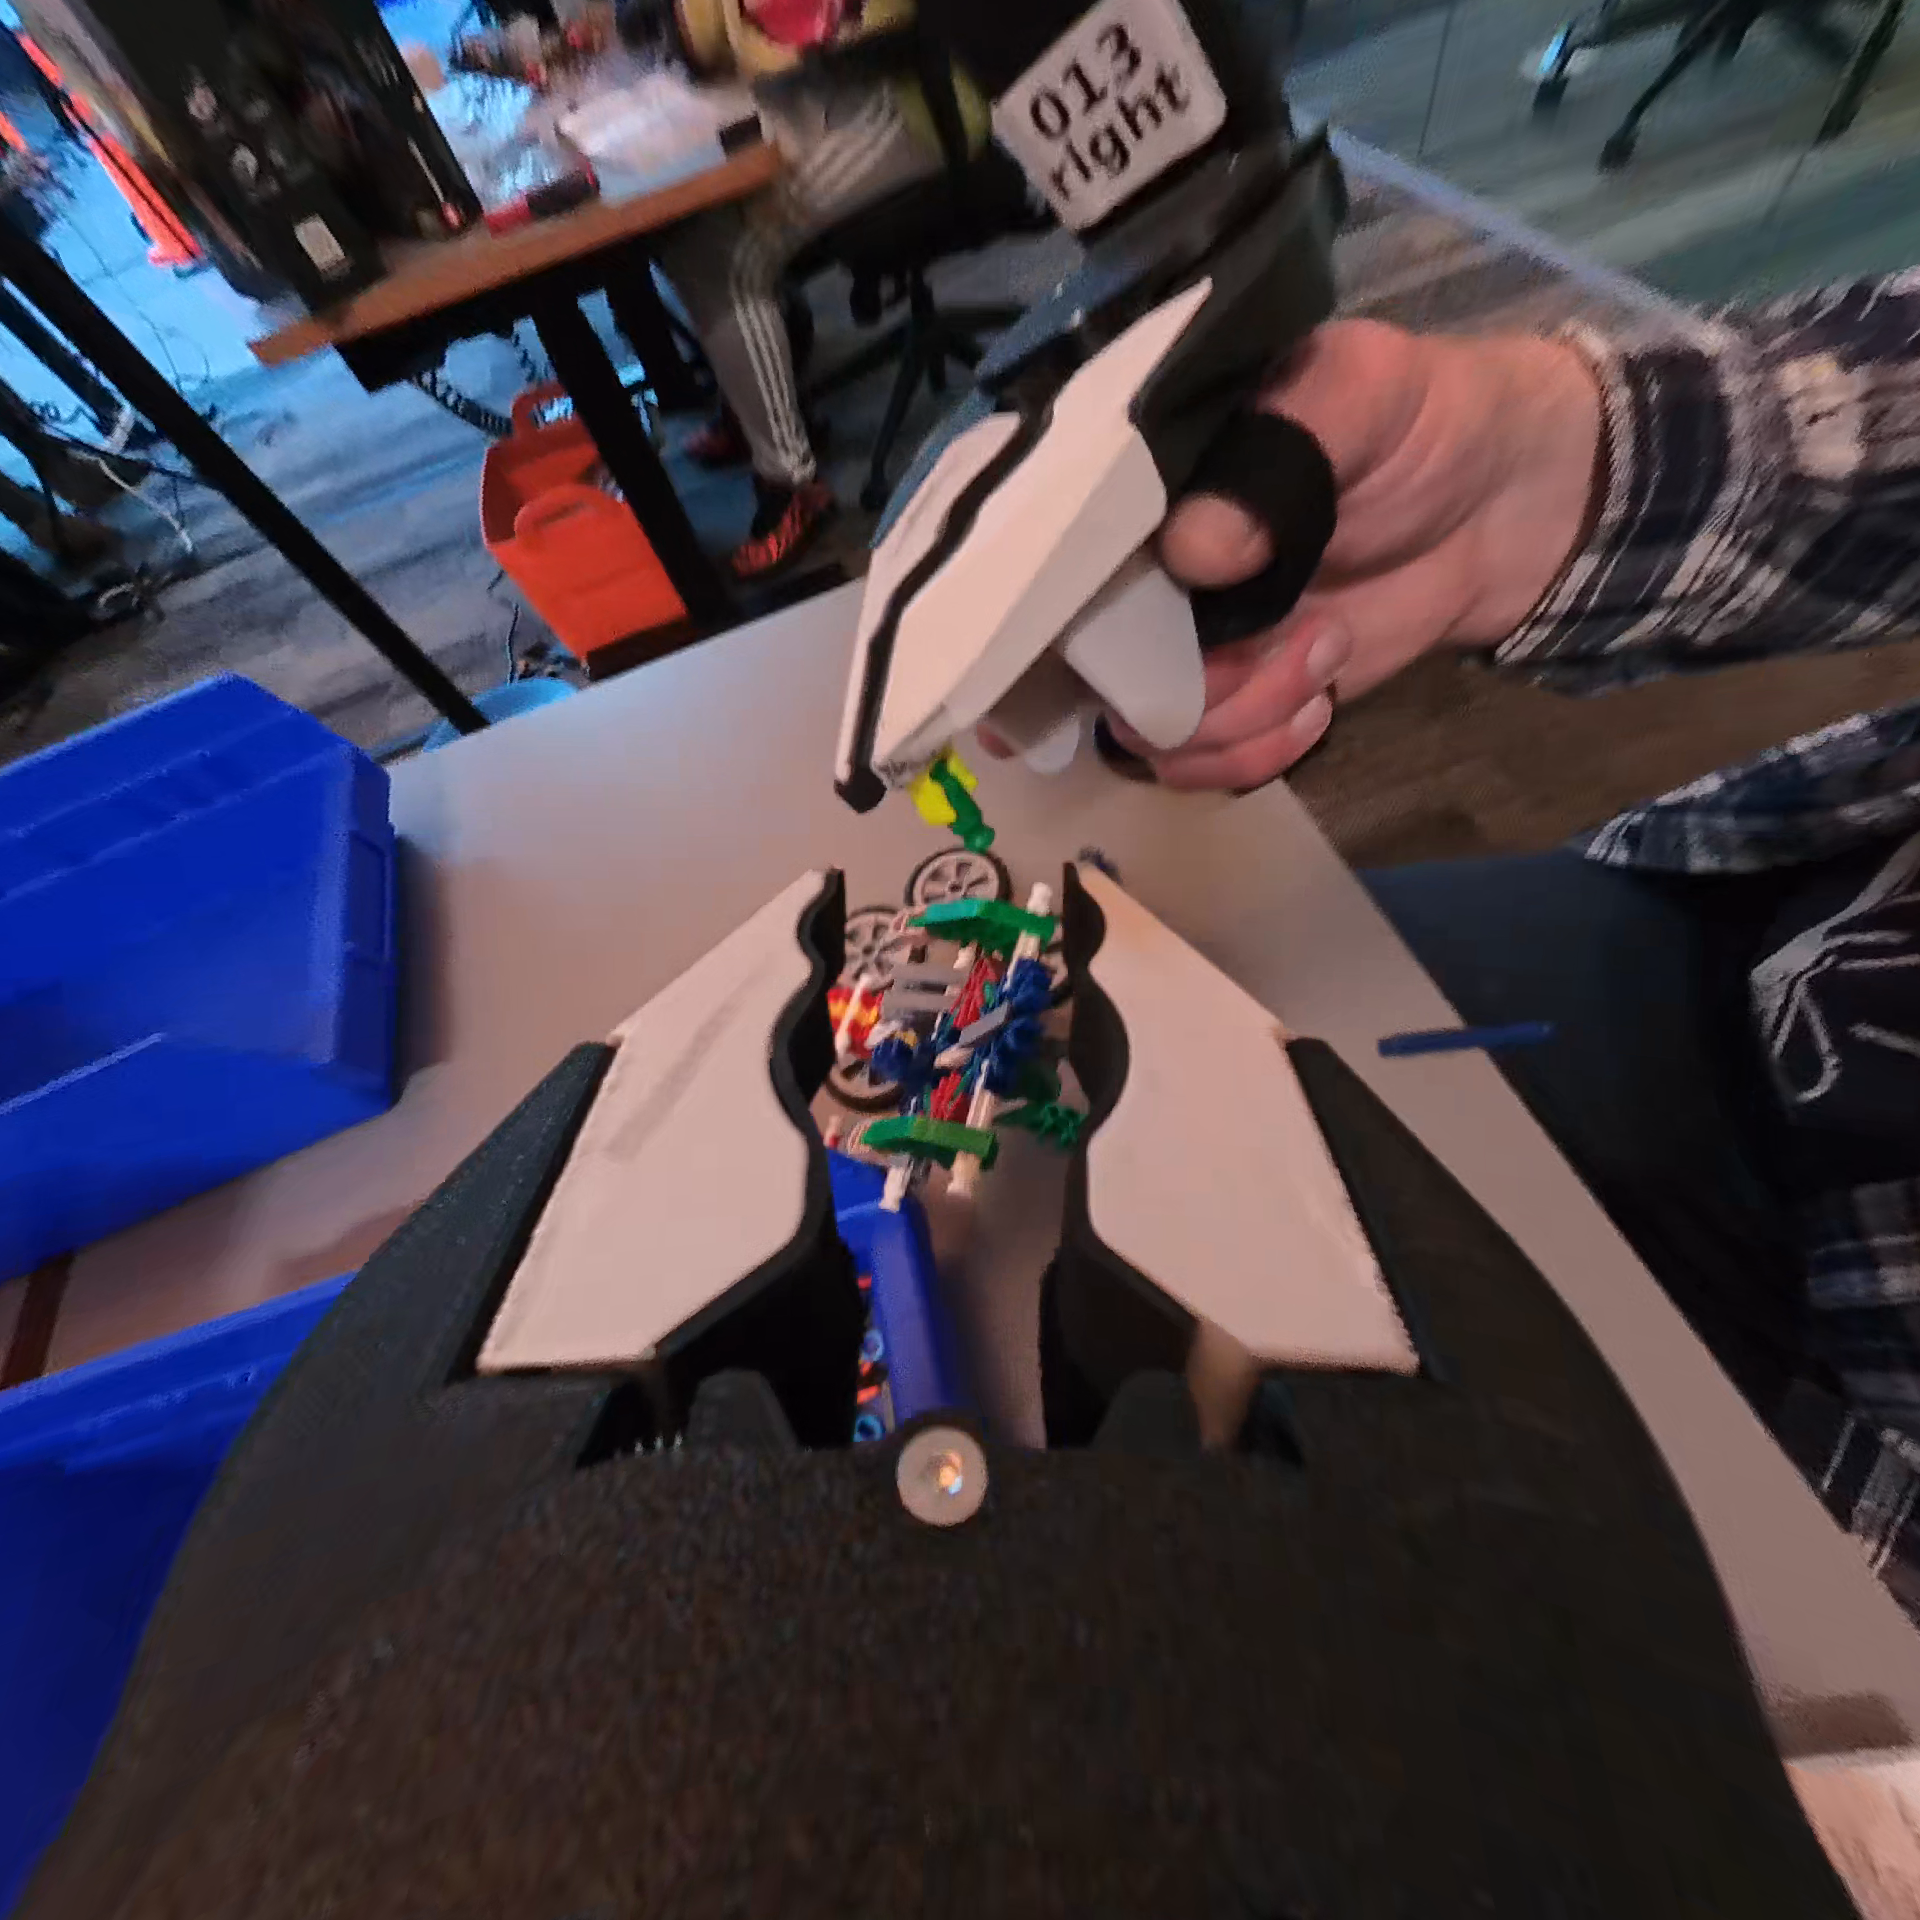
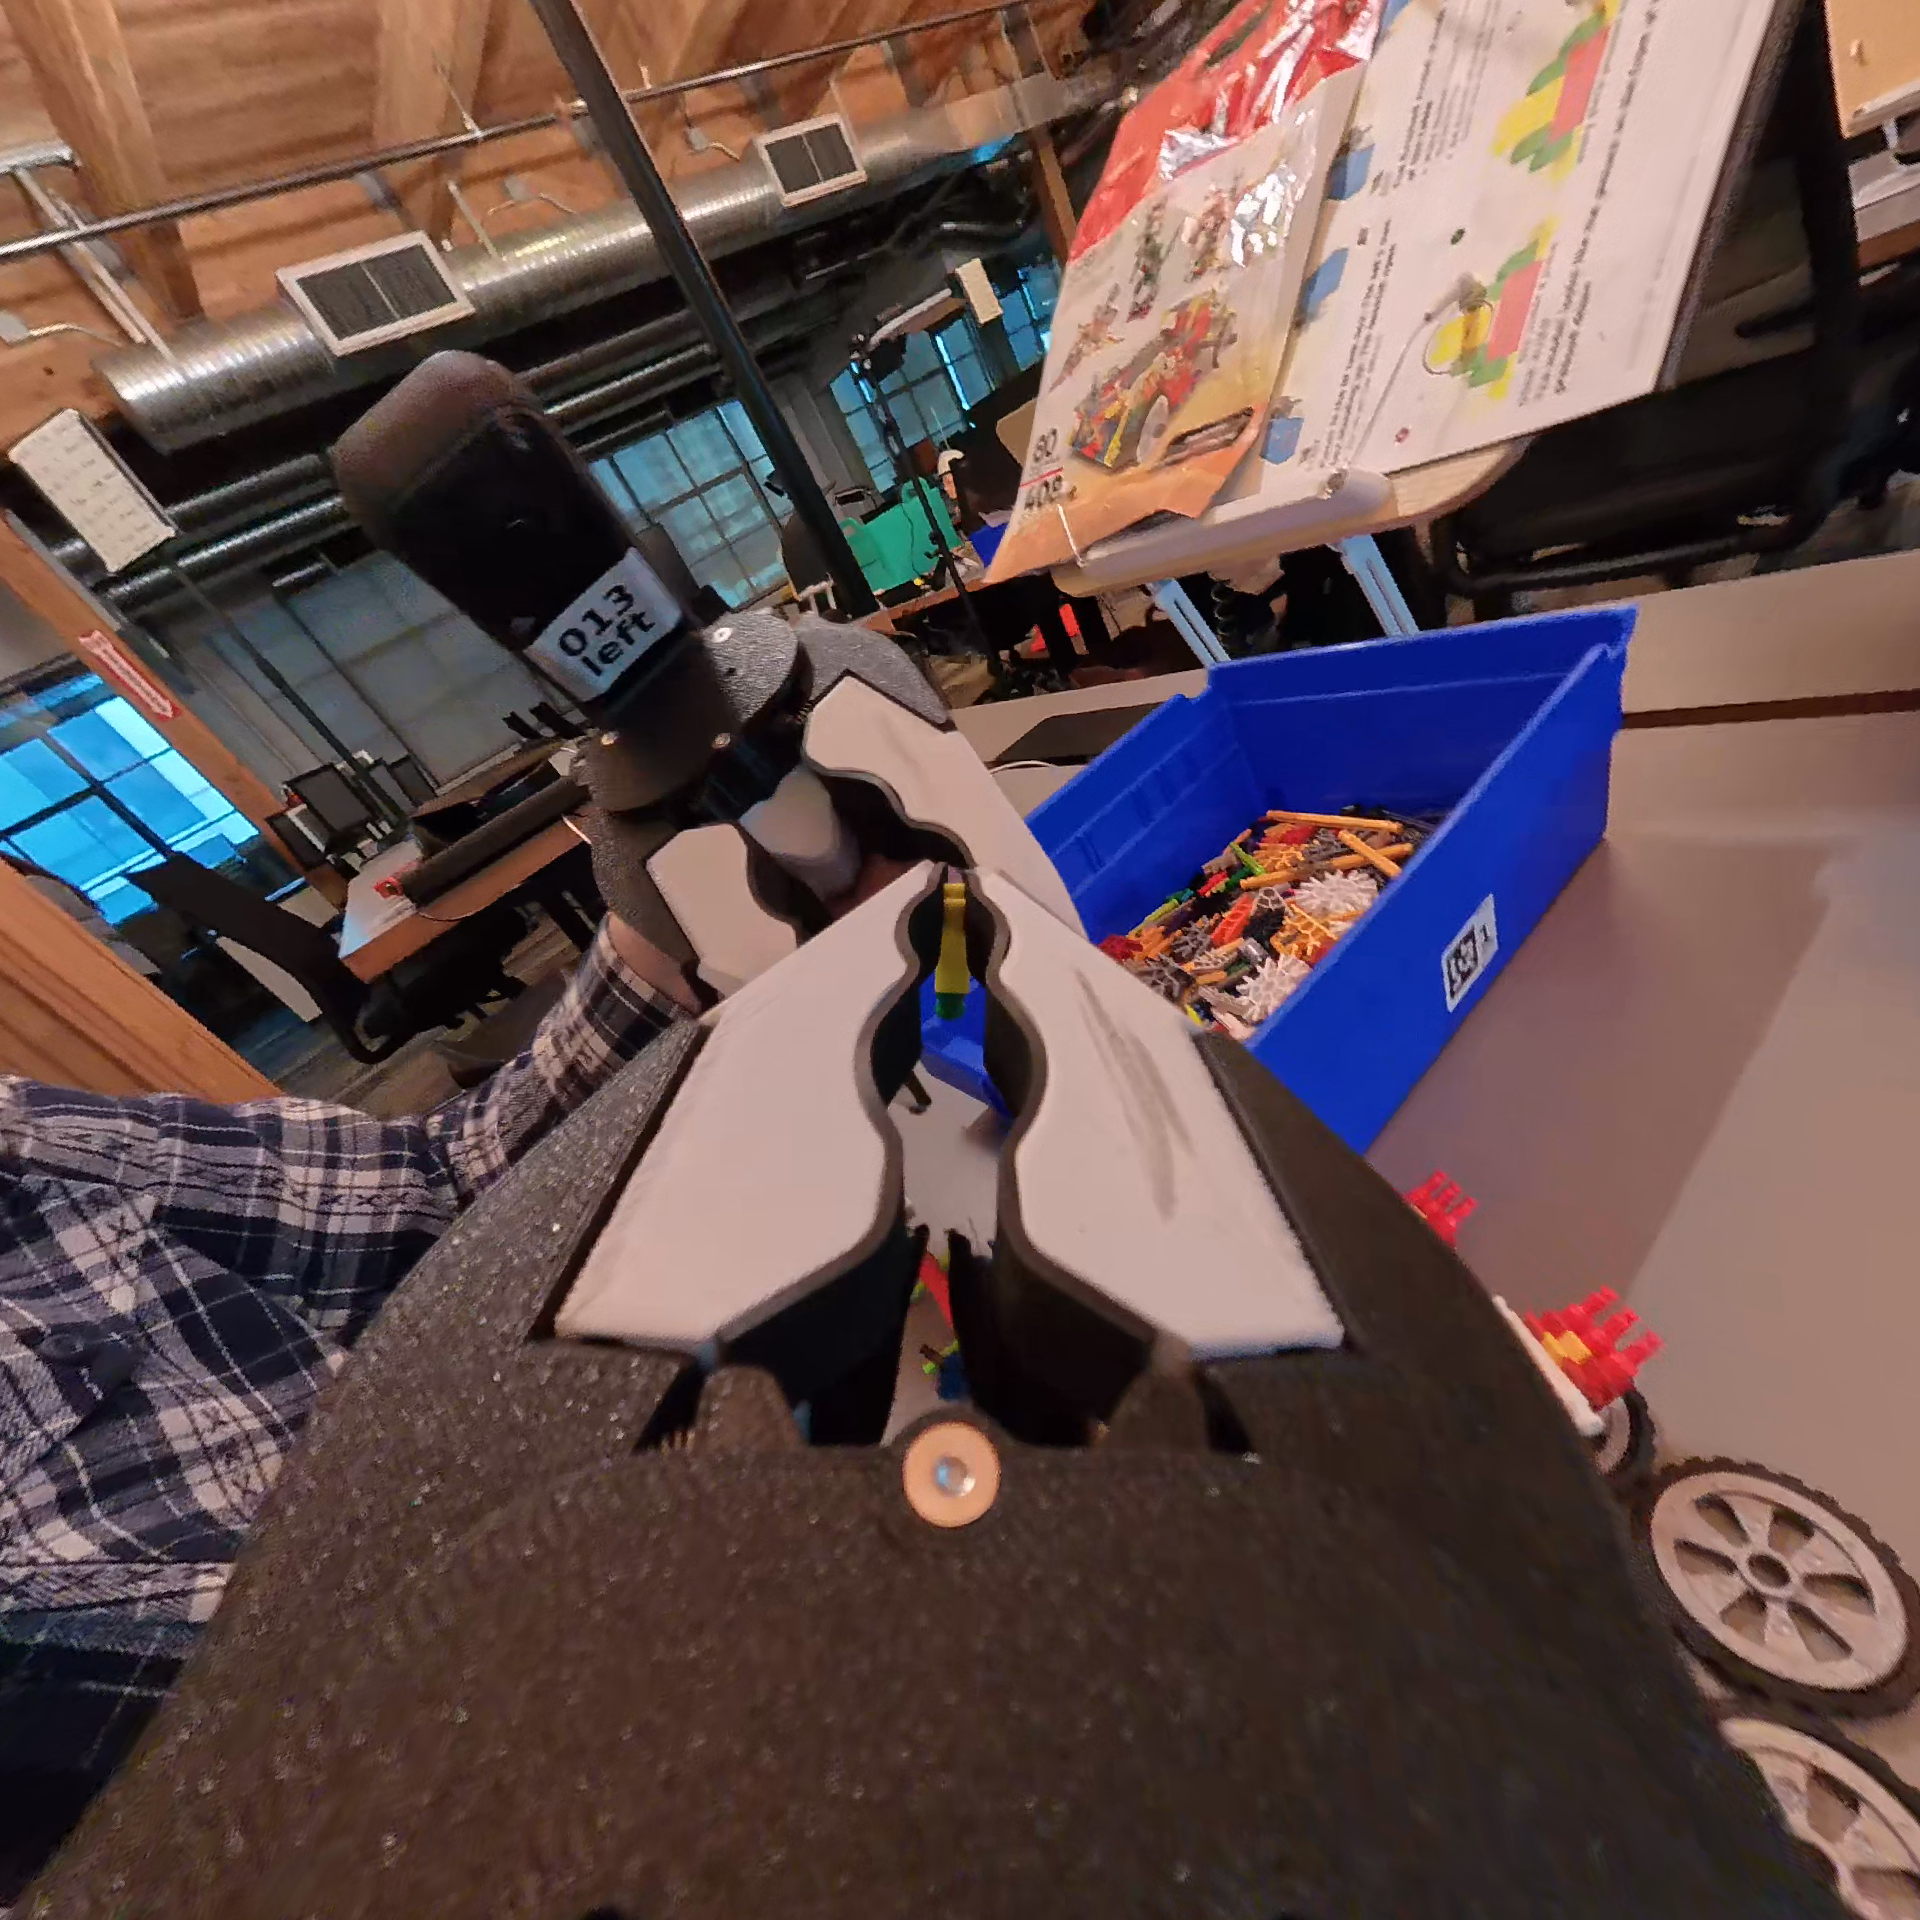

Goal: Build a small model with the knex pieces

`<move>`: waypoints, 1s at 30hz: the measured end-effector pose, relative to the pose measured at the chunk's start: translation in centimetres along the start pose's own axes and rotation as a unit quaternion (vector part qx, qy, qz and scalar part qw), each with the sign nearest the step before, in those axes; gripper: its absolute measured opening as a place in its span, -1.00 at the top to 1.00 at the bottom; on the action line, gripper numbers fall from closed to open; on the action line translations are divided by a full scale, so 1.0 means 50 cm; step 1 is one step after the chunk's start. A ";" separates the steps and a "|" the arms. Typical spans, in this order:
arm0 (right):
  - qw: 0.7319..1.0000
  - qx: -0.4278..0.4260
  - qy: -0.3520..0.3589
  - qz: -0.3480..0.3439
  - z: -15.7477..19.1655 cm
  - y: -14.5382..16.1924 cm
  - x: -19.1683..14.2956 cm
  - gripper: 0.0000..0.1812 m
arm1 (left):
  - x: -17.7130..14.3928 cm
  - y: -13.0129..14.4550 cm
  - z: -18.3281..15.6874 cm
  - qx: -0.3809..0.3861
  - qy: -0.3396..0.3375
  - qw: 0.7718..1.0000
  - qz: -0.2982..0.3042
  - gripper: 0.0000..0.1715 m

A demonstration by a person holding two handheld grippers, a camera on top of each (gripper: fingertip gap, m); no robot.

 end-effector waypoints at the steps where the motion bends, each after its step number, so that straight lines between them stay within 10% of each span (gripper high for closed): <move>1: 1.000 -0.004 -0.006 -0.003 0.006 -0.003 0.001 0.98 | 0.000 -0.008 -0.001 -0.009 0.004 1.000 -0.012 0.56; 11: 0.998 -0.031 -0.032 -0.036 0.035 -0.024 0.006 0.98 | 0.007 -0.036 -0.010 -0.053 0.043 0.994 -0.091 0.90; 30: 0.995 -0.065 -0.032 -0.073 0.040 -0.047 0.004 0.98 | -0.014 -0.058 0.004 -0.115 0.069 0.976 -0.172 0.95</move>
Point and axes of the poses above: each gripper's, where its closed fingertips meet, x out along the fingers, y out of its underside, z = x × y across the jaws, the point moved 5 cm from there along -x, back along the fingers, and after that the axes turned 5 degrees about -z, right-handed, at the moved point
